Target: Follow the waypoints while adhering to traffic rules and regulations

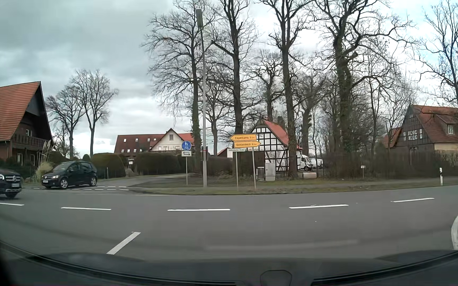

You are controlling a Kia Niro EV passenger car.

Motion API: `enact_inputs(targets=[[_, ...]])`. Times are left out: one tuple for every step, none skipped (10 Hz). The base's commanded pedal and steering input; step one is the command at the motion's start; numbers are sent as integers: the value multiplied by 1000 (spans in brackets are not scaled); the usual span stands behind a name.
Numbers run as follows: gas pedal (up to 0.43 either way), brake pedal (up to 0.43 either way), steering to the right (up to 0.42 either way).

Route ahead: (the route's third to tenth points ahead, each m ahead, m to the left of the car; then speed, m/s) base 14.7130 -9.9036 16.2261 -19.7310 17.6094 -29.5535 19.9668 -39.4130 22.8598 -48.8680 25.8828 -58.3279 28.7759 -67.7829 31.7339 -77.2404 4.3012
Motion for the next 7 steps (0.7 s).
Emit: enact_inputs(targets=[[0,226,128],[0,226,142],[0,226,157],[0,226,172],[0,226,188],[0,226,200],[0,232,220]])
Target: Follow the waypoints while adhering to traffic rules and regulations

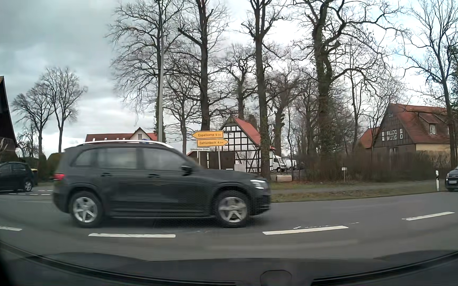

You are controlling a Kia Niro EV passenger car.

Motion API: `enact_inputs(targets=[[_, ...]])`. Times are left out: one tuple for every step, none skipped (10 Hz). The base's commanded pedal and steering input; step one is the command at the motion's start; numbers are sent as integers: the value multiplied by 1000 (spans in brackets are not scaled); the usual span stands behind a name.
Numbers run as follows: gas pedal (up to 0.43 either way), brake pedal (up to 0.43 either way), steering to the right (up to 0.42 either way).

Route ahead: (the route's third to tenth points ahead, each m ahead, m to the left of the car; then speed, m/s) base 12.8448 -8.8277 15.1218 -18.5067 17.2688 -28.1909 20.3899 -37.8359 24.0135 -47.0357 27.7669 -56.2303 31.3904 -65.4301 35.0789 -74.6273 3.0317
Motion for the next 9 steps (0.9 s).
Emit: enact_inputs(targets=[[0,232,239],[0,238,265],[0,195,292],[0,0,321],[0,0,342],[0,0,355],[67,0,369],[268,0,389],[398,0,414]])
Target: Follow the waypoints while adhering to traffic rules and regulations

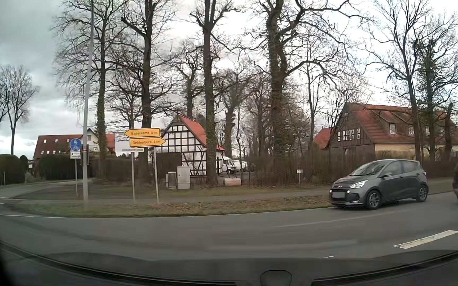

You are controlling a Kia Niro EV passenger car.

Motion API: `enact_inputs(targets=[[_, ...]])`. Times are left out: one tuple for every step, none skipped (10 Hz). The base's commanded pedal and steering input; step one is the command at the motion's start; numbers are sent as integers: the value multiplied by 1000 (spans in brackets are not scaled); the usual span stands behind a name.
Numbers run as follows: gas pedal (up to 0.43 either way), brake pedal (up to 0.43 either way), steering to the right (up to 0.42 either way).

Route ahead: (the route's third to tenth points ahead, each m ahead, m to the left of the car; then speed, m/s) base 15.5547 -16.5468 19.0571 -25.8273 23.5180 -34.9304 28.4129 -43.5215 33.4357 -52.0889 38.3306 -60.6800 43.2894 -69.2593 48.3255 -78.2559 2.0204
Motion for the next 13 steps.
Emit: enact_inputs(targets=[[421,0,437],[429,0,464],[480,0,481],[500,0,498],[500,0,510],[500,0,515],[500,0,519],[500,0,521],[500,0,521],[500,0,520],[500,0,516],[500,0,511],[488,0,508]])
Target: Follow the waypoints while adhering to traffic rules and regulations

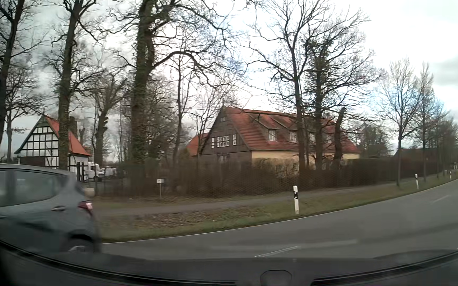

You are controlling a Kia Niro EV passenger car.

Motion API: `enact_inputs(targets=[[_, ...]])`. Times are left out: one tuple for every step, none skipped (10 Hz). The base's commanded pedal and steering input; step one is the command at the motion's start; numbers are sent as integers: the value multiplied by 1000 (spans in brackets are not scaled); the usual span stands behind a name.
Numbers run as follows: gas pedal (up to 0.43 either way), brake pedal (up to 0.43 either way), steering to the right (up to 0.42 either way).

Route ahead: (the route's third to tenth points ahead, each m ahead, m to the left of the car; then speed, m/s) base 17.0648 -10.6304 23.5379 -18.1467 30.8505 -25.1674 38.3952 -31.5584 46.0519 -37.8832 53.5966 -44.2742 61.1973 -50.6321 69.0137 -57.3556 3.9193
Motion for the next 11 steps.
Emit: enact_inputs(targets=[[488,0,506],[488,0,501],[488,0,488],[488,0,476],[488,0,459],[488,0,447],[488,0,442],[488,0,429],[488,0,418],[488,0,400],[488,0,374]])
